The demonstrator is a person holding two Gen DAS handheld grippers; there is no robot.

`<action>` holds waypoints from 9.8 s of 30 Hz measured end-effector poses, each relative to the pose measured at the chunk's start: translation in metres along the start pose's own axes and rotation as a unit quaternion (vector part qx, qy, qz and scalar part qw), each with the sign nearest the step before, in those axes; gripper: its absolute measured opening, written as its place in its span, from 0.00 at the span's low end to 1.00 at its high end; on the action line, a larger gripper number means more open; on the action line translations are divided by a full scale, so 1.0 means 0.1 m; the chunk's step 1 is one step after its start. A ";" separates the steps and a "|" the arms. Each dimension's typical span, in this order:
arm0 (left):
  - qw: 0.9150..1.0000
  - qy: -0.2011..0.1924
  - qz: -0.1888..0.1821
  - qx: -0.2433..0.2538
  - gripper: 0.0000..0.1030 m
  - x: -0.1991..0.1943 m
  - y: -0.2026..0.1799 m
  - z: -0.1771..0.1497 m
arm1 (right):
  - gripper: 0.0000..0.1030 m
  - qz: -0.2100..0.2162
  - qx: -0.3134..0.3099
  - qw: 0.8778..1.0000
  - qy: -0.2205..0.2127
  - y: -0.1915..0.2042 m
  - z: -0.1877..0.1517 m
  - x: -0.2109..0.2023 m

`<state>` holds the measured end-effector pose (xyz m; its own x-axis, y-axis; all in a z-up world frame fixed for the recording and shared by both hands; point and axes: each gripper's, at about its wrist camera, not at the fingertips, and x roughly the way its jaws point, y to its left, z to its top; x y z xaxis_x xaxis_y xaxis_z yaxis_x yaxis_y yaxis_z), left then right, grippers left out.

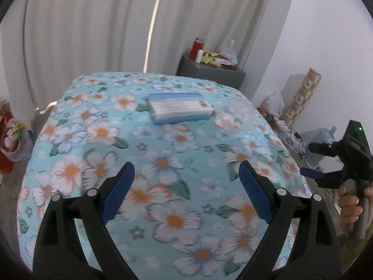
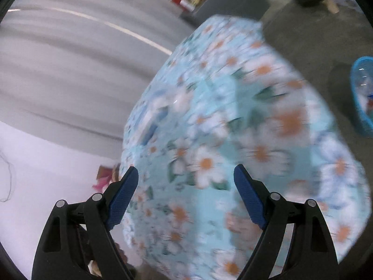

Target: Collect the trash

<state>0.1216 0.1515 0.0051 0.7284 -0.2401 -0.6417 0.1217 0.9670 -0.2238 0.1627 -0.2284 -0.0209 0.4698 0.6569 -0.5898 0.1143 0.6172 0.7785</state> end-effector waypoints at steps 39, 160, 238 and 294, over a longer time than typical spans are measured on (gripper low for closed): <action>0.971 0.221 -0.030 -0.088 0.23 2.08 0.70 1.13 | 0.77 0.051 0.023 0.996 0.065 0.17 0.00 0.93; 0.985 0.140 -0.098 0.005 0.04 0.84 -0.59 0.64 | 0.68 -0.184 -0.160 0.970 -0.021 -0.31 -0.67 -0.24; 0.975 0.088 -0.014 0.204 0.04 0.41 -1.23 0.15 | 0.67 -0.157 -0.133 0.977 -0.057 -0.31 -0.60 -0.53; 0.874 0.329 -0.179 0.308 0.63 3.40 -5.23 -0.68 | 0.78 -0.220 0.243 0.911 -0.251 -4.27 0.63 -2.05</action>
<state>0.2603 -0.4420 -0.1459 0.0482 -0.3380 -0.9399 0.7510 0.6327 -0.1890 0.0728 -0.6543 -0.2192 0.6122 0.0363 -0.7899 0.7045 0.4287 0.5657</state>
